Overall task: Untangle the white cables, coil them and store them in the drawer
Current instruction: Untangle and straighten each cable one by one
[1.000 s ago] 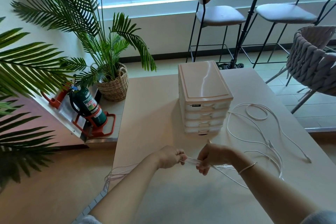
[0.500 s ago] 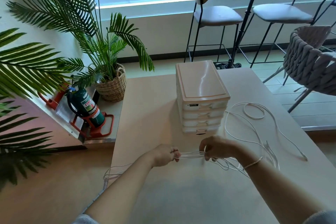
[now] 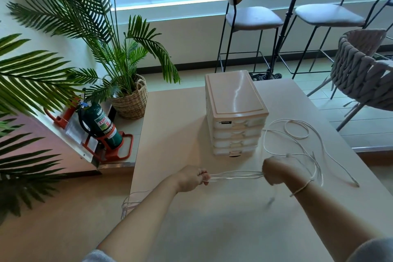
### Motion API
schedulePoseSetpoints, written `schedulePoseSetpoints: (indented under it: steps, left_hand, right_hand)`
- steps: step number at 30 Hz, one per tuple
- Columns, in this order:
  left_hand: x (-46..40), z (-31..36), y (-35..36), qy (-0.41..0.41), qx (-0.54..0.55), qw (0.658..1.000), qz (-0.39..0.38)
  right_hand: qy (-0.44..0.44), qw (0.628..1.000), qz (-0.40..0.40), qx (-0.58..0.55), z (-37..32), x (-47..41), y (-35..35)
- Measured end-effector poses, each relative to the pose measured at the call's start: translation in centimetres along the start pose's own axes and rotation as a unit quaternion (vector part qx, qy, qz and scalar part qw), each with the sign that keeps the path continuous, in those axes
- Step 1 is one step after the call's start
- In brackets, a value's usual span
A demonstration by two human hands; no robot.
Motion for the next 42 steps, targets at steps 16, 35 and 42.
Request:
schedulePoseSetpoints:
  steps: [16, 35, 42]
  left_hand:
    - [0.3, 0.5, -0.3, -0.008, -0.017, 1.000, -0.006]
    - [0.2, -0.8, -0.3, -0.014, 0.030, 0.998, 0.046]
    - [0.8, 0.5, 1.4, 0.000, 0.037, 0.998, -0.042]
  right_hand:
    - [-0.180, 0.942, 0.091, -0.268, -5.3, 1.0, -1.0]
    - [-0.205, 0.817, -0.089, -0.532, -7.9, 1.3, 0.2]
    - [-0.158, 0.864, 0.090, -0.470, -8.6, 0.1, -1.0]
Point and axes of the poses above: each hand's wrist, its own x-axis away from the middle knuckle, its own y-axis out of the palm, z = x × y, the point moved 2 cm from there along -x, towards the middle knuckle, and after that the axes turned 1 degree about y, right-handed, at the moved point
